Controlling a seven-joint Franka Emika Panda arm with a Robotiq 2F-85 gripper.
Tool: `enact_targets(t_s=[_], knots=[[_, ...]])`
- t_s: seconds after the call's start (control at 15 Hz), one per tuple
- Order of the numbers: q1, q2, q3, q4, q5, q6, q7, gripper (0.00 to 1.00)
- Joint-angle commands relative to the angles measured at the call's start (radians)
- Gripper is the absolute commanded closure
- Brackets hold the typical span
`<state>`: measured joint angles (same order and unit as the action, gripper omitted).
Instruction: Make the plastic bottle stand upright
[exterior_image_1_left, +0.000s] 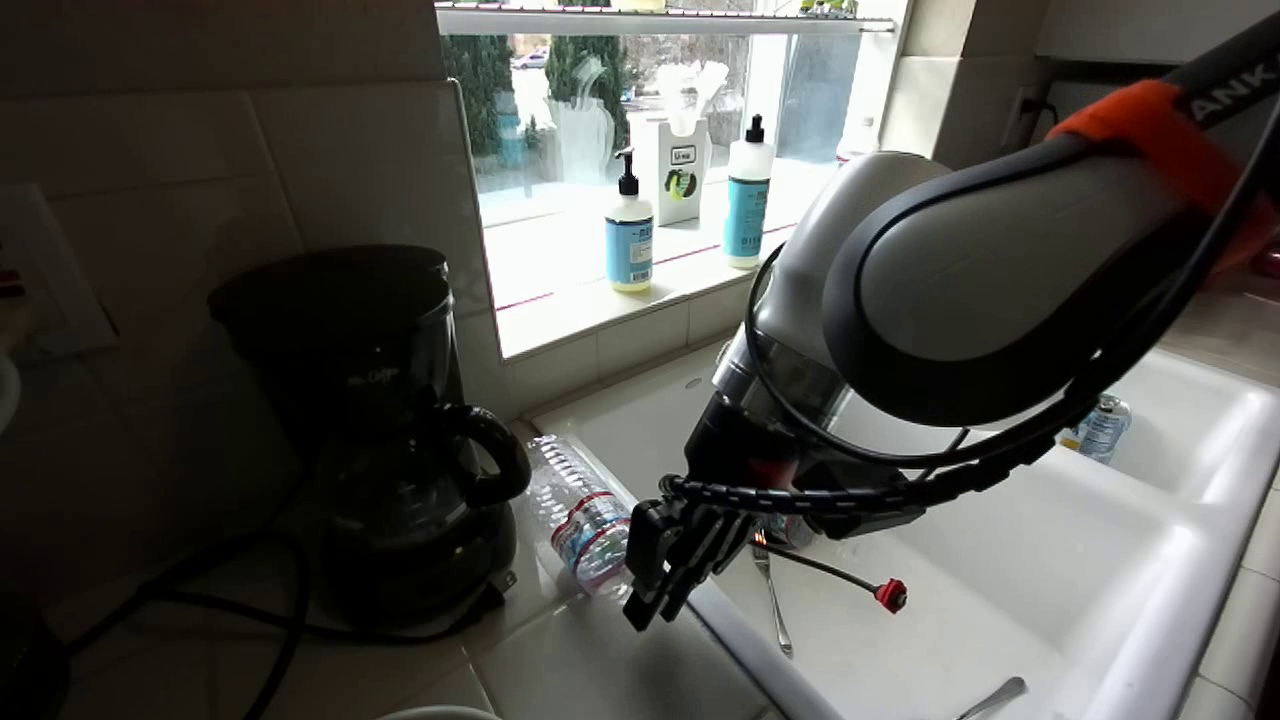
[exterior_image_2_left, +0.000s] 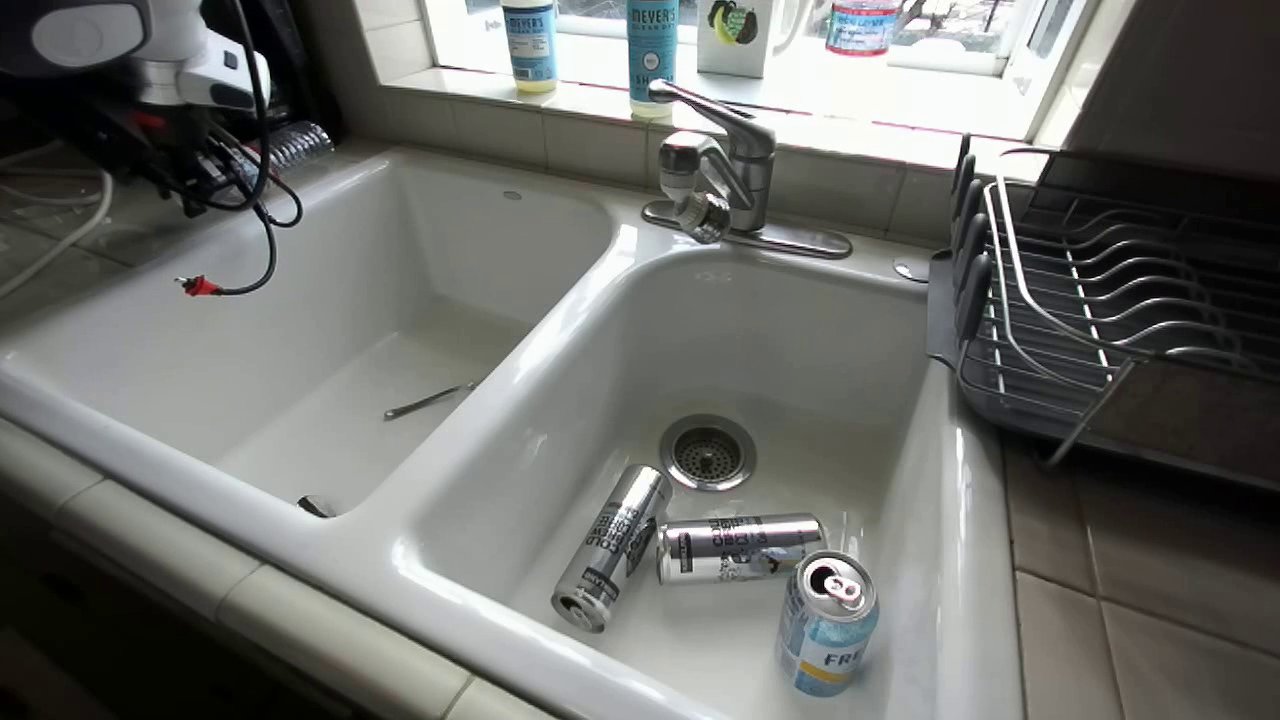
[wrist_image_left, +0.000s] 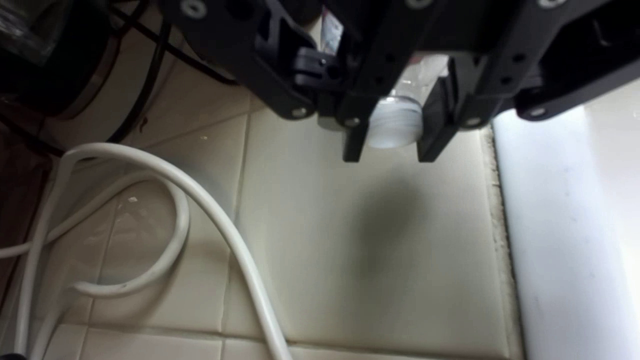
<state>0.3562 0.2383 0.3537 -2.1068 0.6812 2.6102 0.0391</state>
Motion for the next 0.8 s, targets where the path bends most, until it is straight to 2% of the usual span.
enact_targets(t_s=[0.0,0.2,0.47,0.6,0.73], knots=[[0.009,0.015,0.004,0.003,-0.041,0.044,0.054,0.92],[0.002,-0.002,0.014,-0.005,-0.034,0.045,0.060,0.92],[-0.067,-0.161,0.069,-0.060,0.211,-0.068,-0.077,0.92],[-0.089,-0.256,0.051,-0.083,0.370,-0.196,-0.144,0.92],[-0.095,-0.354,-0.002,-0.118,0.469,-0.329,-0.162,0.92]])
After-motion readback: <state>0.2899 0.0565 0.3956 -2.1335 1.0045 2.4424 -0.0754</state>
